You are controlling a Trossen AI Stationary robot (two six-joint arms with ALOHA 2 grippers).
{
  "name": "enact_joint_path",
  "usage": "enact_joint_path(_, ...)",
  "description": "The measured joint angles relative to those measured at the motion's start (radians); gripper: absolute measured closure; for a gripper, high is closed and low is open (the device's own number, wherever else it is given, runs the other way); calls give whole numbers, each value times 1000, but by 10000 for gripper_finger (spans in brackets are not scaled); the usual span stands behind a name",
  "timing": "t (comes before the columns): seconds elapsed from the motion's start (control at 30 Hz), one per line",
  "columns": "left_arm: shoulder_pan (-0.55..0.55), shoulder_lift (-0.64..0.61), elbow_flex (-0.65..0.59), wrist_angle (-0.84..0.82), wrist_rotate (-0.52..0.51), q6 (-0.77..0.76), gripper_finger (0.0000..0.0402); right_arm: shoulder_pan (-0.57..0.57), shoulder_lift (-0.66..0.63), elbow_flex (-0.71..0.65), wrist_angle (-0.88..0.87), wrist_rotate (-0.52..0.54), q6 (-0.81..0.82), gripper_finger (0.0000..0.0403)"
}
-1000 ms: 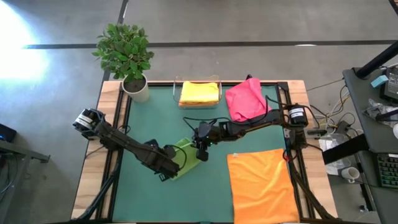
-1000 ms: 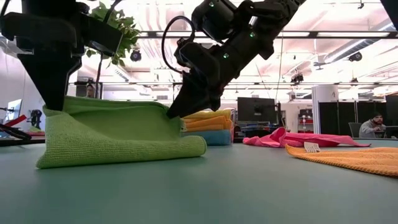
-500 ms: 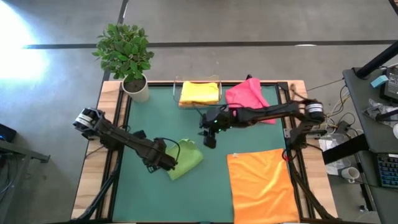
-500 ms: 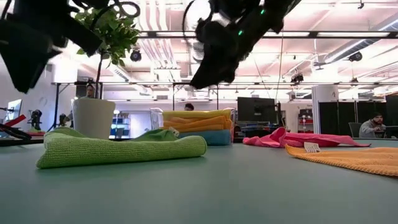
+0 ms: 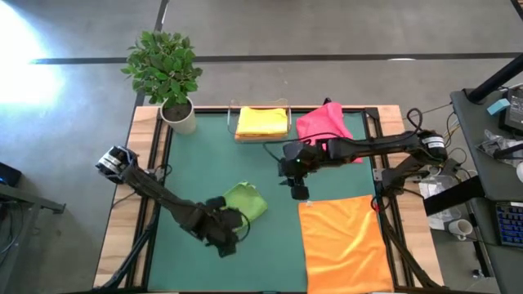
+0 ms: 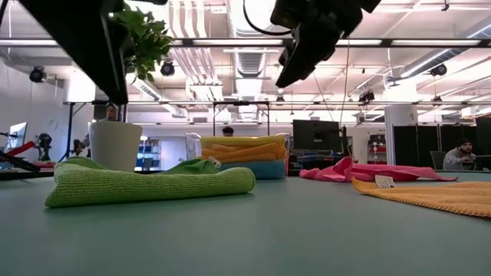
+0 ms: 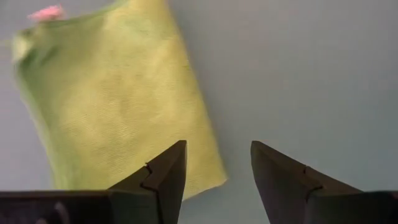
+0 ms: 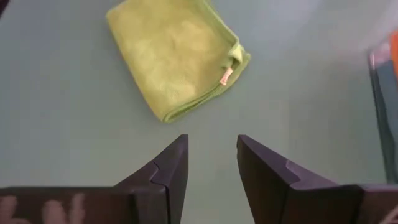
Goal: Fold microfiber towels
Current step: Put the folded green microfiber towel into the transparent bin
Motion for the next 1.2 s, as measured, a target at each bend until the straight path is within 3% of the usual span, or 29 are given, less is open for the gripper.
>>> enact_joint_path(0.4,-53,158,-3,47,0,14,237,110,185,-3,146,-67,-325,251)
enact_joint_path(1.0,-47,247,-12,-20,-4,-37,237,134,377,9,325,-60,-357,255)
enact_joint_path(1.2,-46,242,-13,-70,-7,-66,237,134,407,23,360,8,-362,252)
